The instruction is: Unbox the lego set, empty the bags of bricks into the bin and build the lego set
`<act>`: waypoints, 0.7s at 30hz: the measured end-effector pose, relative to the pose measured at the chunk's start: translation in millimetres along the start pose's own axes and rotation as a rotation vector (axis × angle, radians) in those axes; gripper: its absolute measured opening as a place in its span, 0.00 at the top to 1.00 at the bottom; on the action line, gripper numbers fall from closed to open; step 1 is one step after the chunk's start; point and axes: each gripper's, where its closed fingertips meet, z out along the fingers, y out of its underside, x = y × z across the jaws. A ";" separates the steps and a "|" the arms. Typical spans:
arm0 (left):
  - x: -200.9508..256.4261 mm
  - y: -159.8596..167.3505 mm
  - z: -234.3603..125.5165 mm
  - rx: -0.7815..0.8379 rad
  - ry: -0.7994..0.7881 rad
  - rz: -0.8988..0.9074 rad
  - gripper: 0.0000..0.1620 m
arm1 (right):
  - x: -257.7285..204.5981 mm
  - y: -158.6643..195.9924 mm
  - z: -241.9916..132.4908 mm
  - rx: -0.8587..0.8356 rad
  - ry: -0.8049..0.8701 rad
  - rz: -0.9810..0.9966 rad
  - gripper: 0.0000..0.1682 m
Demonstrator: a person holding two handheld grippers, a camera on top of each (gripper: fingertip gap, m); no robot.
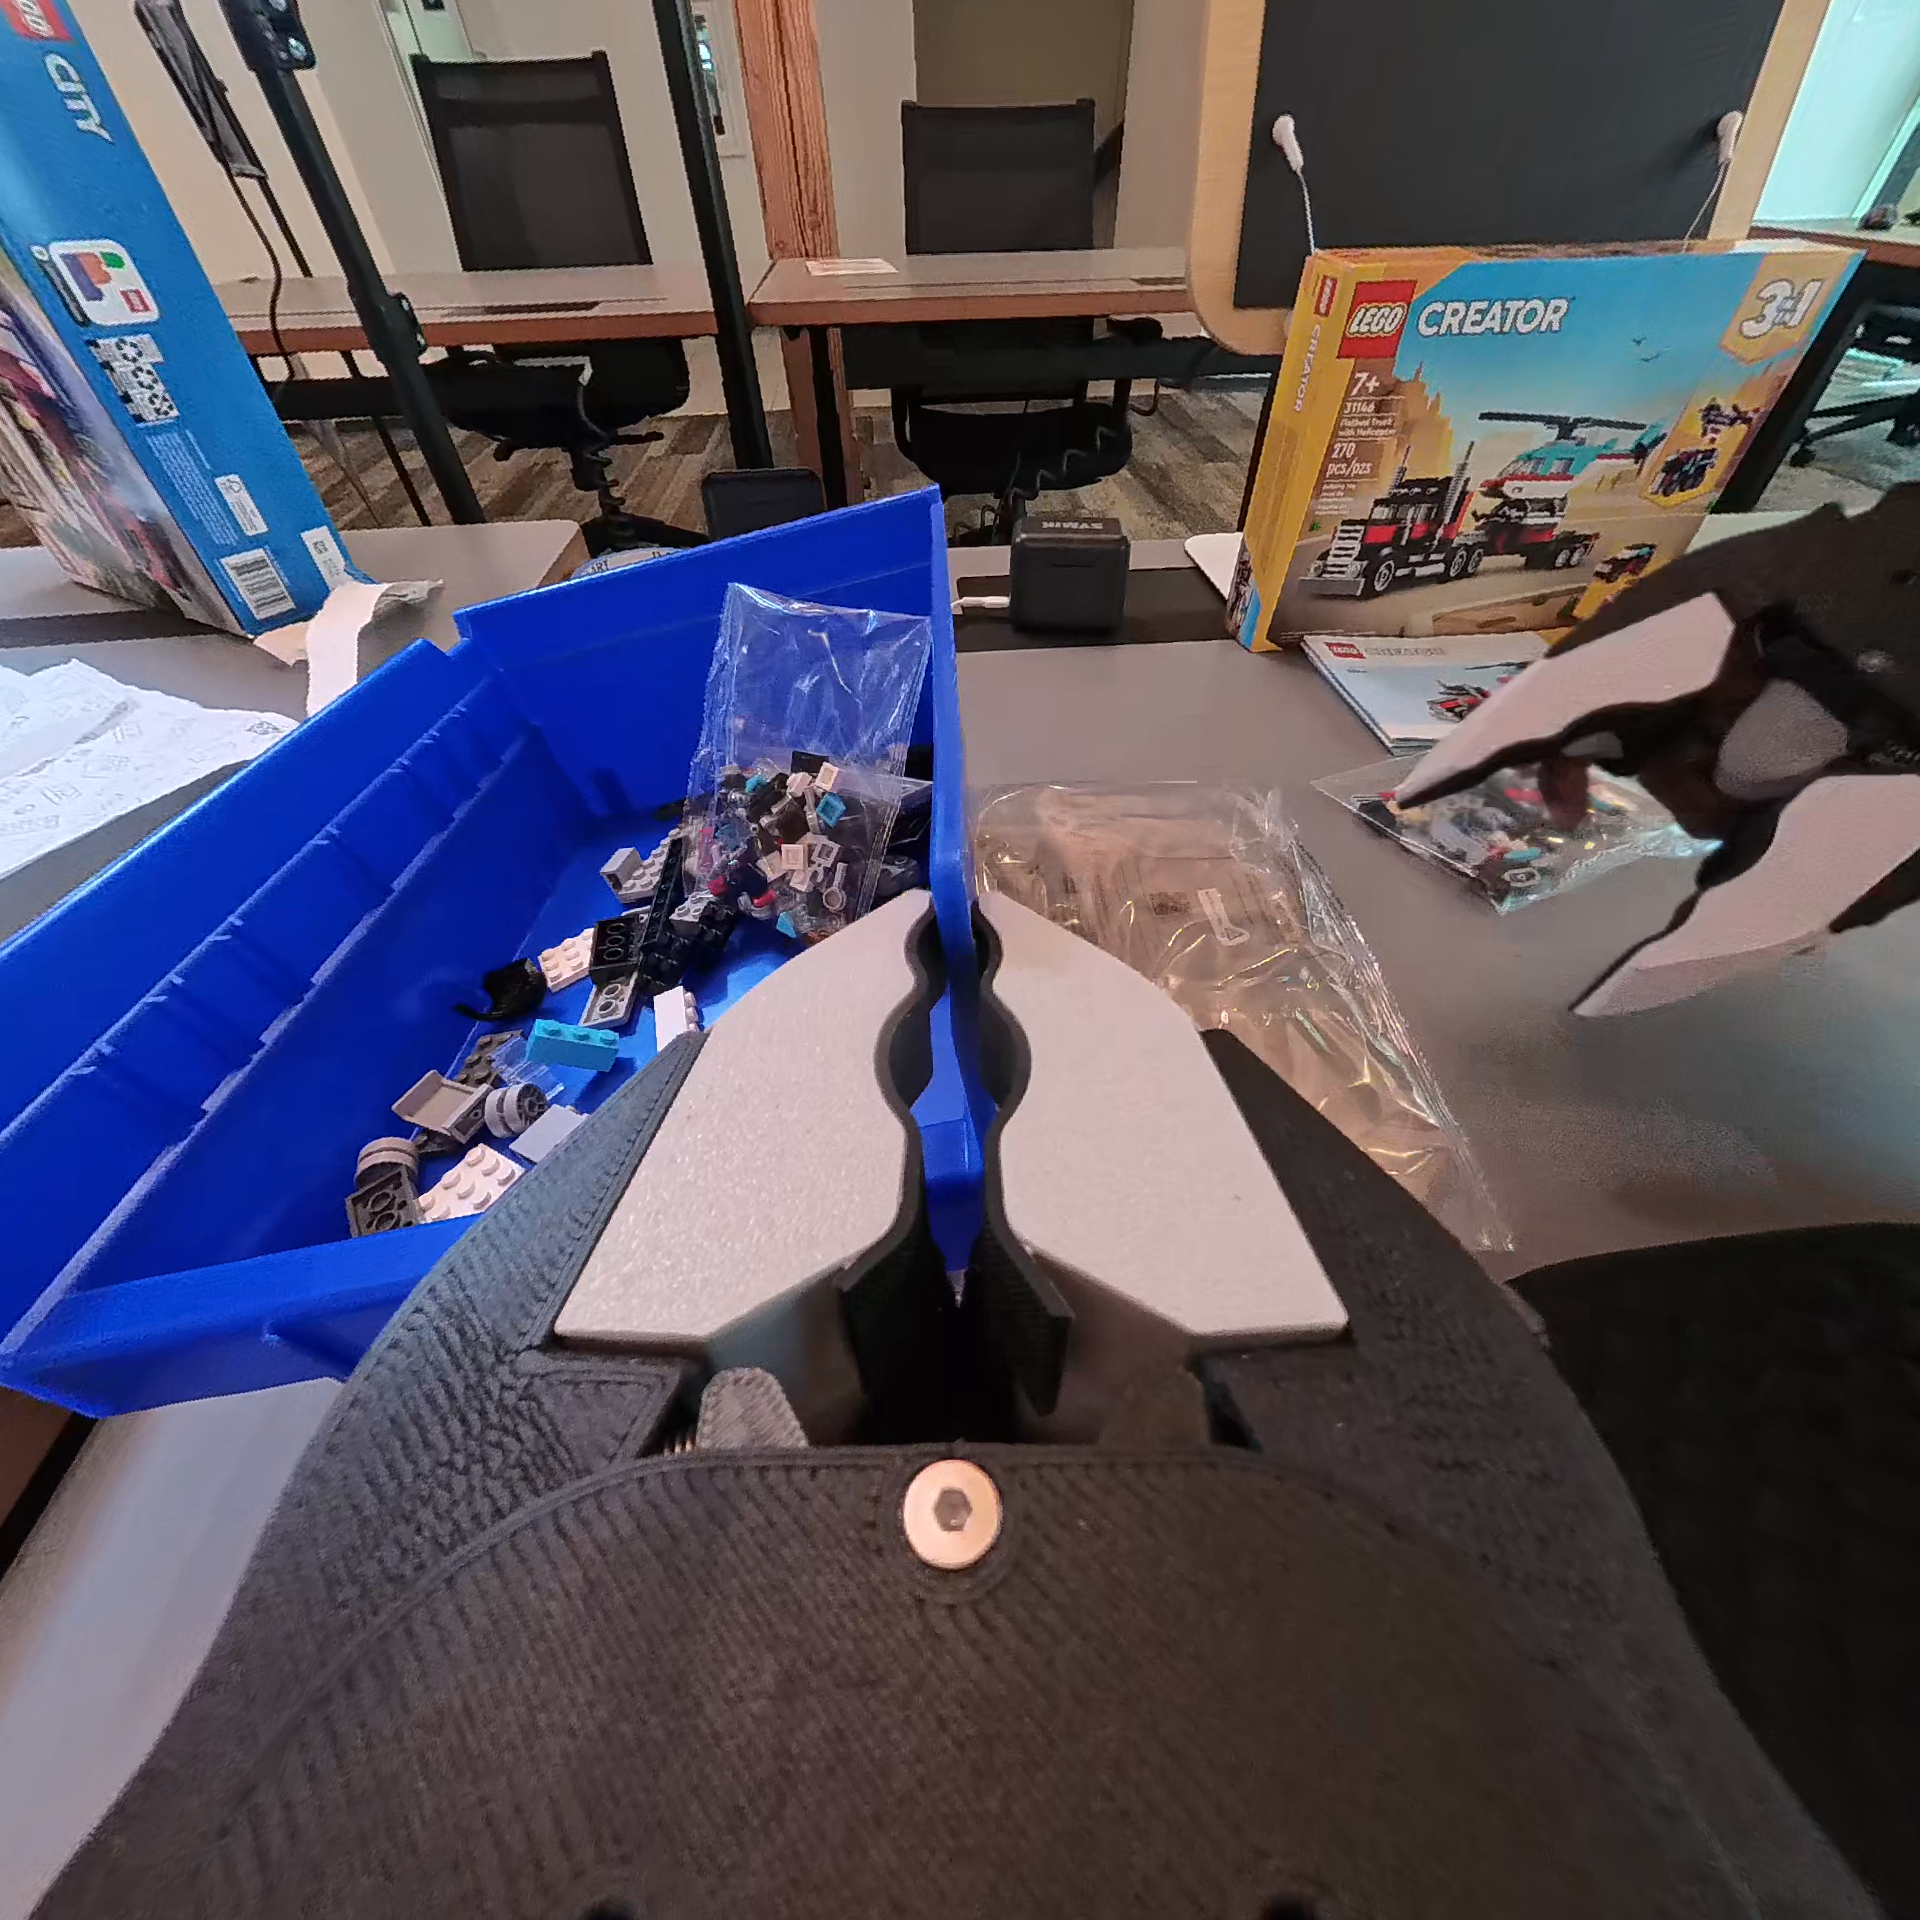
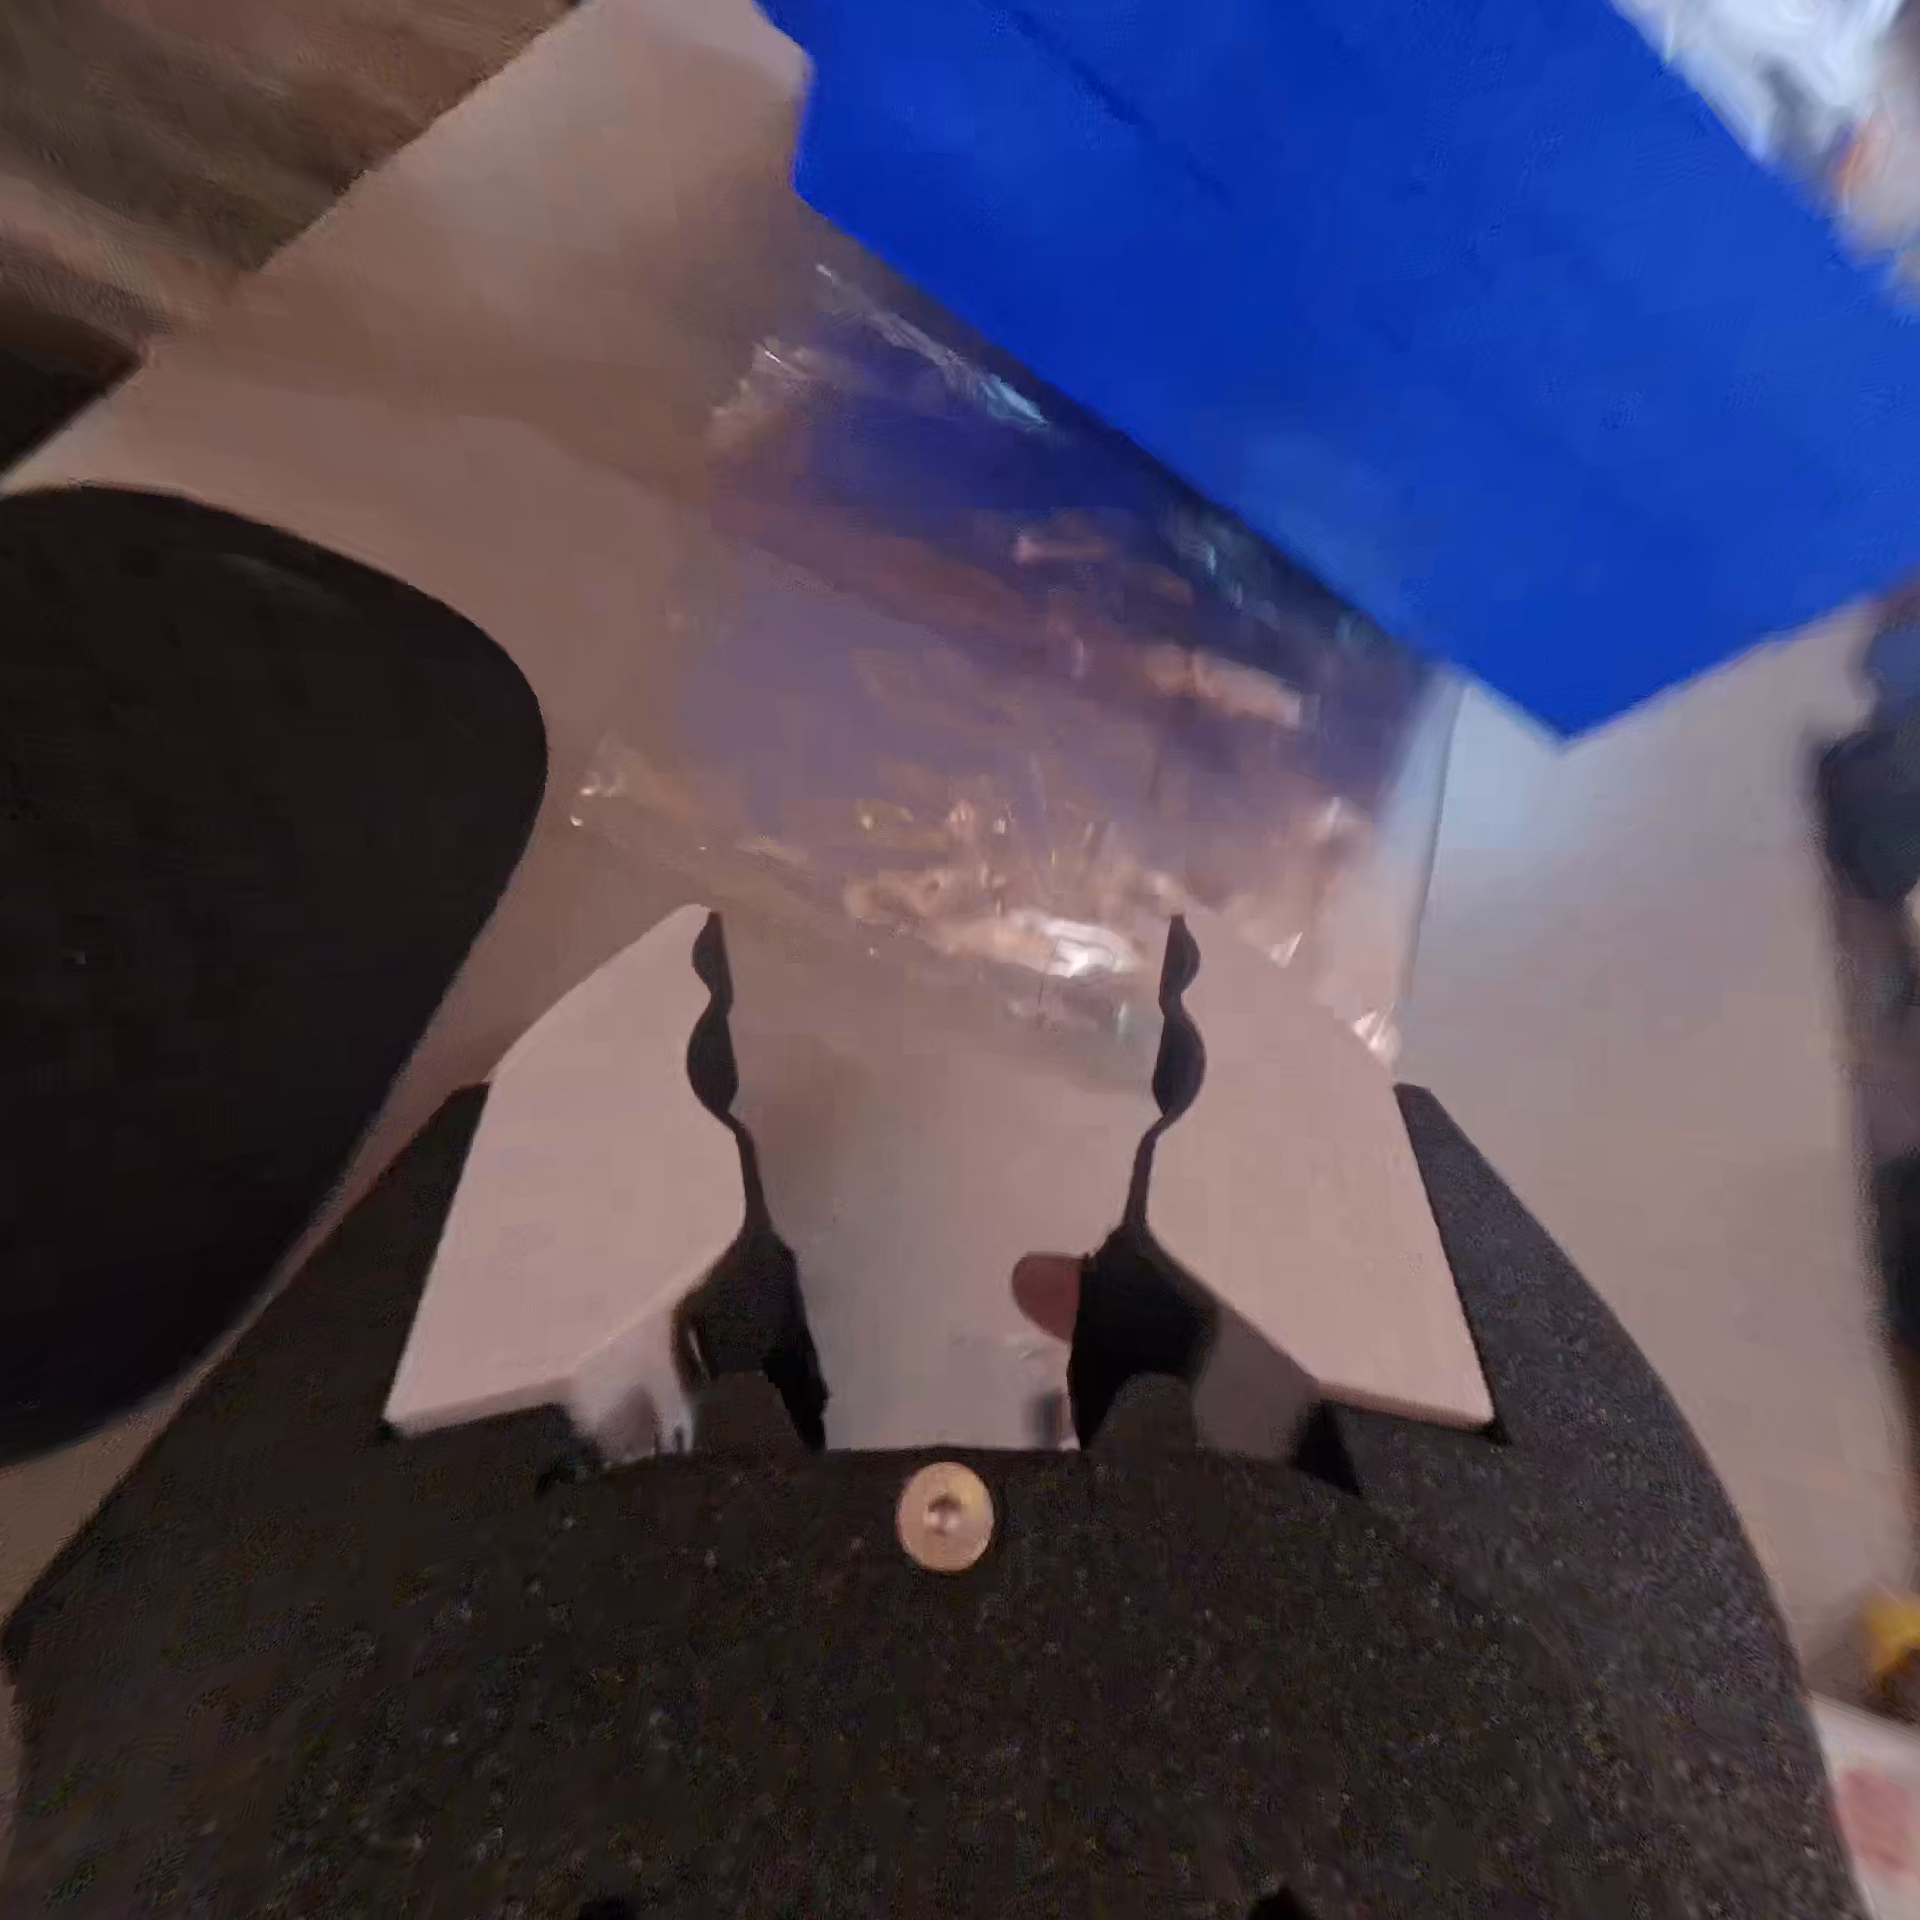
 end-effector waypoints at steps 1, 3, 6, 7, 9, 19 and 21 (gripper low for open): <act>-0.1 -0.2 -0.1 0.002 0.001 -0.002 0.98 | 0.4 9.5 1.2 -0.041 -0.002 0.090 0.55; -0.2 -1.1 0.3 0.005 0.002 -0.004 0.98 | -1.3 27.8 11.4 -0.120 0.000 0.187 0.56; 0.3 -2.0 0.7 0.008 0.001 -0.002 0.98 | -0.6 46.5 37.2 -0.209 0.006 0.248 0.52; 0.6 -1.8 0.8 0.007 0.000 0.000 0.98 | 1.0 43.8 45.8 -0.189 0.002 0.283 0.51; 1.6 -0.7 0.9 0.004 0.000 0.000 0.98 | 7.4 37.6 58.9 -0.163 0.009 0.332 0.54; 1.4 -2.1 -1.7 0.033 0.012 -0.023 0.98 | 45.2 14.0 105.7 -0.170 0.107 0.388 0.55; 4.3 -0.8 -1.5 0.037 0.024 -0.007 0.98 | 49.6 11.3 112.3 -0.170 0.112 0.410 0.55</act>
